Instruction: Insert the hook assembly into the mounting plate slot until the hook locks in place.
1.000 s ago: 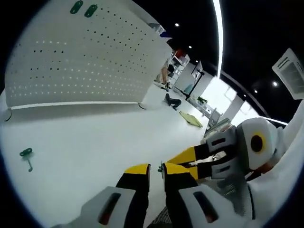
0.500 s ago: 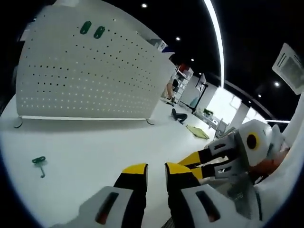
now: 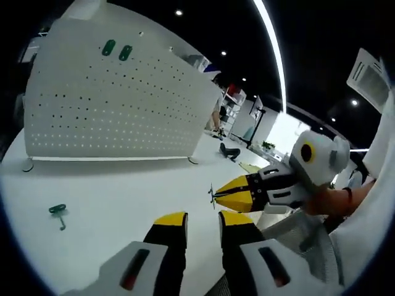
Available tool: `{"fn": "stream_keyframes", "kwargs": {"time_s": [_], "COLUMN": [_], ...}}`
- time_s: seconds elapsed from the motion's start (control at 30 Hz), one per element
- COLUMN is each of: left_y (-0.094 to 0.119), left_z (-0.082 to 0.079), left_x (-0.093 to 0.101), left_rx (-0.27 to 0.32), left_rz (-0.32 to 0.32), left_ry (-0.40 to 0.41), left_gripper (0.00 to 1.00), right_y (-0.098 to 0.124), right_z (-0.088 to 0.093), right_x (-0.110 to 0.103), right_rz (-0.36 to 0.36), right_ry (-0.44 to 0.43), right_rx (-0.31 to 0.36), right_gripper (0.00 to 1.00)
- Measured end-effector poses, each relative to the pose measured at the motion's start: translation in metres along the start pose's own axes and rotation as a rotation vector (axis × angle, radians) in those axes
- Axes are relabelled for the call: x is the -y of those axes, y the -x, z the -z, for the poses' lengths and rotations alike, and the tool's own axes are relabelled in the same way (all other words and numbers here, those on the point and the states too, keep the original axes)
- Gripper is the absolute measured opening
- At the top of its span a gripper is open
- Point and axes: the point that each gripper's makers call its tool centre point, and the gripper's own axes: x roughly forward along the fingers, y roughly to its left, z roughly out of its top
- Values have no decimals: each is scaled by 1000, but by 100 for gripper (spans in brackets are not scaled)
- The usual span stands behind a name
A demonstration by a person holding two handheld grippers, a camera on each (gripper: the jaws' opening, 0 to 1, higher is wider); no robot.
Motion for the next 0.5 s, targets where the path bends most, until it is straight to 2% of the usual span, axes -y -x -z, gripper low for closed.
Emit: {"fn": "stream_keyframes", "kwargs": {"time_s": [0.2,0.5], "left_y": [4,10], "left_z": [-3,-8], "left_x": [1,0], "left_rx": [18,17], "left_rz": [-6,-51], "left_ry": [-34,-145], "left_gripper": [26,35], "right_y": [-3,-8], "right_z": [-9,-22], "right_x": [9,29], "right_rz": [27,74], "right_ry": [-71,-152], "right_rx": [22,61], "right_gripper": [1,1]}}
